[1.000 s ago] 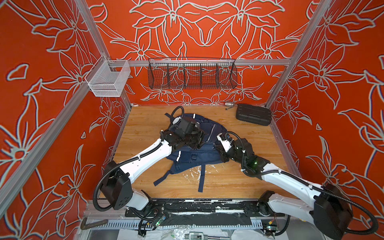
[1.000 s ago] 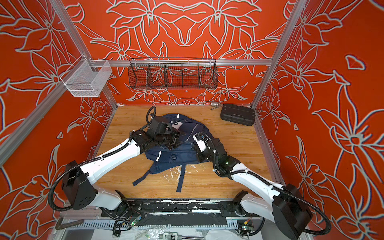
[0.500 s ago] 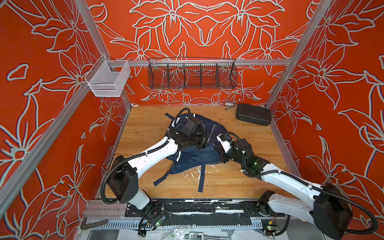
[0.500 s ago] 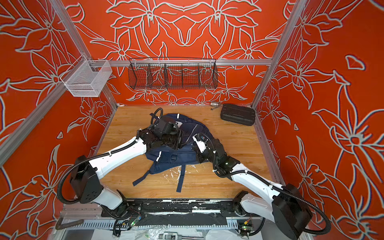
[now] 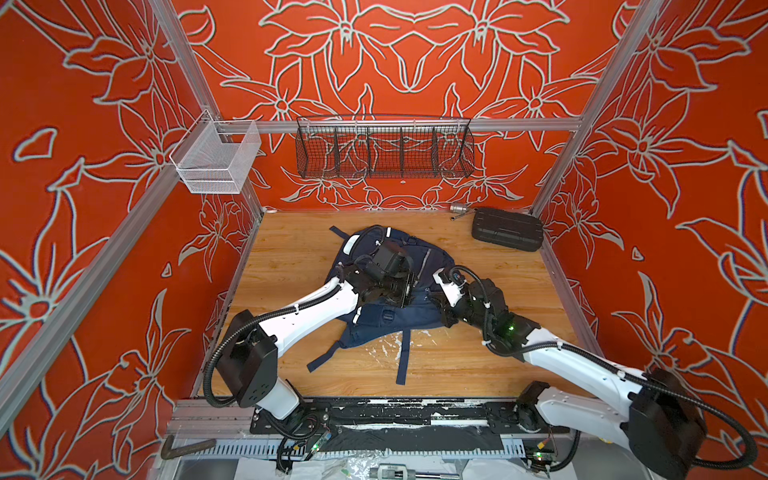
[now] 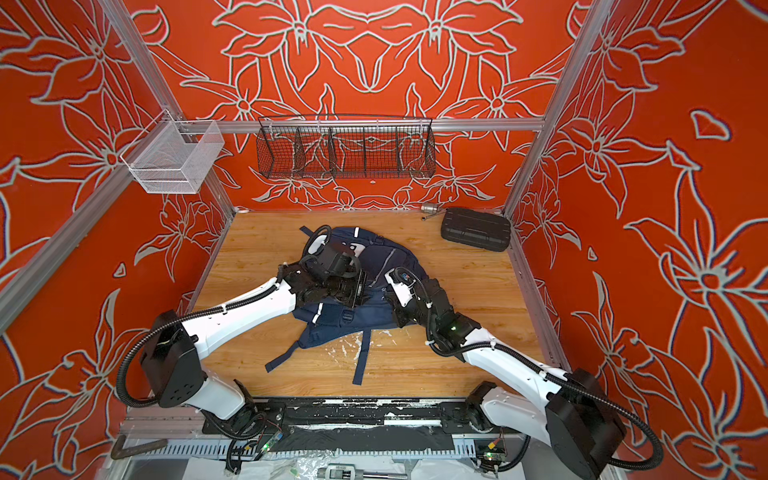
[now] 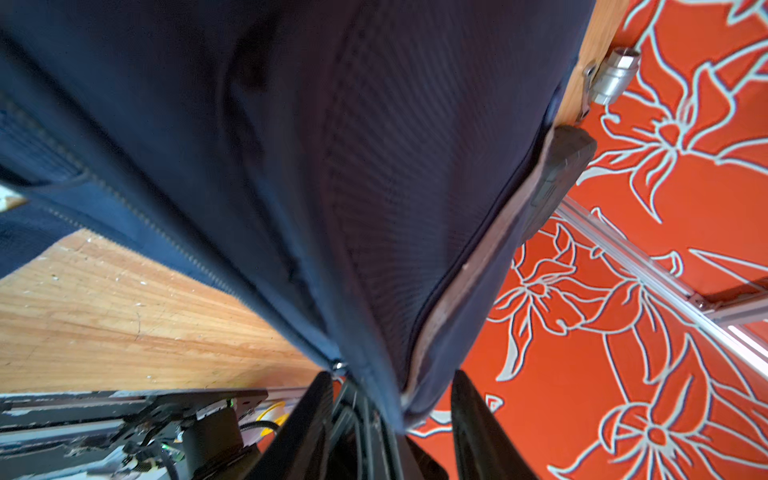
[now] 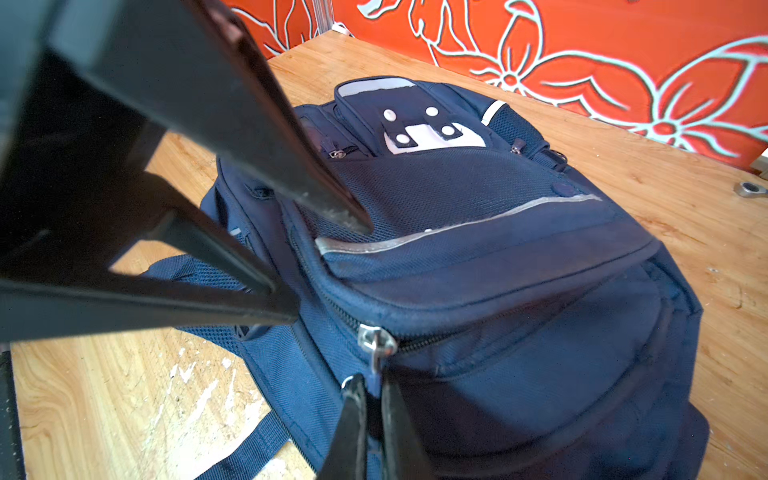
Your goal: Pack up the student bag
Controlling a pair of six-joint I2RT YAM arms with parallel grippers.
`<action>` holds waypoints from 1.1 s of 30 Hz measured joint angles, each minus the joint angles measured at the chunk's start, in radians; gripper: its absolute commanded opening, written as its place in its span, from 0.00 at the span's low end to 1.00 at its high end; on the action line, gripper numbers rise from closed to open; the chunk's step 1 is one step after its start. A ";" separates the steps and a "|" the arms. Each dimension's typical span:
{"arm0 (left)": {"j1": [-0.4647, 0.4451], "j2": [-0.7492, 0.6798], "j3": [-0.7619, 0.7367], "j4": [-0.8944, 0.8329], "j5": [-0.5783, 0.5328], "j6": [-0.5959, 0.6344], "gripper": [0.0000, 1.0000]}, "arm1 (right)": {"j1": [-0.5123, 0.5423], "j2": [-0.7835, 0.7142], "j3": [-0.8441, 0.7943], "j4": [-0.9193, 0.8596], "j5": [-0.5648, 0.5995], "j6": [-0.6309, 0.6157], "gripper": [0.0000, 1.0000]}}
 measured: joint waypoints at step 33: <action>0.380 0.064 0.136 -0.345 0.542 0.762 0.00 | -0.194 0.084 0.088 -0.082 -0.046 0.055 0.00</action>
